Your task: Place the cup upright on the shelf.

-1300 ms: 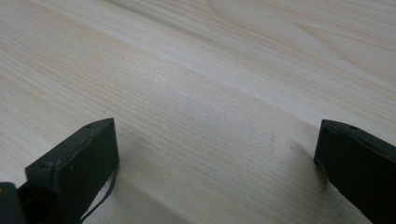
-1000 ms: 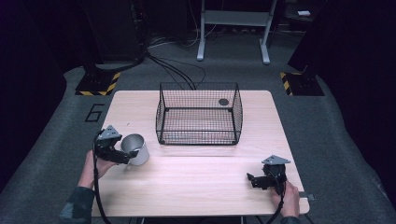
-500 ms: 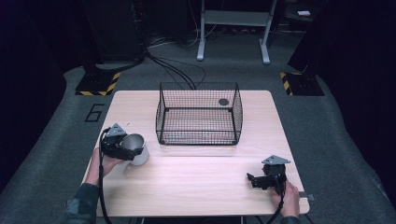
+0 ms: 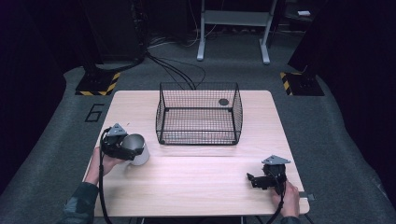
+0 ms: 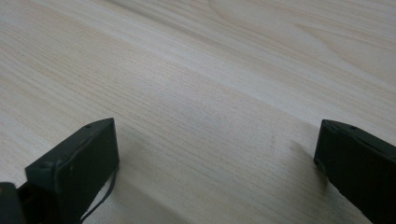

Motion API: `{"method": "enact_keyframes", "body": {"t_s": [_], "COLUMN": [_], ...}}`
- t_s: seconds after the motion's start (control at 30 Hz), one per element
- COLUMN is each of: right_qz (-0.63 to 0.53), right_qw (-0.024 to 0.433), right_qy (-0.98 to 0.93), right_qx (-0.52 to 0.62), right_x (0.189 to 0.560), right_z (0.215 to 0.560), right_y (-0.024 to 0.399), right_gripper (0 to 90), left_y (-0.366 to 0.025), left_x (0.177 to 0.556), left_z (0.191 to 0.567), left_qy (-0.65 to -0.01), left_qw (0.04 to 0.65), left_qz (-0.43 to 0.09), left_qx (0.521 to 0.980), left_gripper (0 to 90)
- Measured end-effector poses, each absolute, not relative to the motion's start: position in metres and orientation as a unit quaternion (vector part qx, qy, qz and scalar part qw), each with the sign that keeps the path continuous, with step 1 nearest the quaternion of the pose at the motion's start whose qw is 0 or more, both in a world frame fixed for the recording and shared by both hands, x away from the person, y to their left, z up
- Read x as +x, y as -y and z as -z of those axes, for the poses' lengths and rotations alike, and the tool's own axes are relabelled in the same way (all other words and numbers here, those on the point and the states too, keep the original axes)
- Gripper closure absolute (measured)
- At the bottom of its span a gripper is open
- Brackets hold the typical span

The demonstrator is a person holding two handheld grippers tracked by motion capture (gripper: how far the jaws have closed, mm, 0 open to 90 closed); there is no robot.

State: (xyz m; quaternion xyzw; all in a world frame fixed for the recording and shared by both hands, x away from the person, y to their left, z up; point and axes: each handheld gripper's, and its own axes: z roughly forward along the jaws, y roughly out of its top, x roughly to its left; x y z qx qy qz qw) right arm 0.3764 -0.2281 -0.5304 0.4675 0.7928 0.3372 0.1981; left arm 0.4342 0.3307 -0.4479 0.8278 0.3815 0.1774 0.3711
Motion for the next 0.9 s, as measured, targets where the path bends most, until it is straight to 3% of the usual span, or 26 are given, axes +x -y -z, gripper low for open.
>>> {"method": "enact_keyframes", "body": {"t_s": [0.9], "right_qz": [-0.337], "right_qw": [0.198], "right_qy": [-0.793], "right_qx": [0.467], "right_x": [0.376], "right_z": [0.53], "right_y": [0.228], "right_gripper": [0.0], "left_y": [-0.3], "left_x": [0.407], "left_z": [0.41], "left_qy": [-0.315], "left_qw": [0.403], "left_qz": [-0.159], "left_qx": [0.844], "left_gripper": [6.1]}}
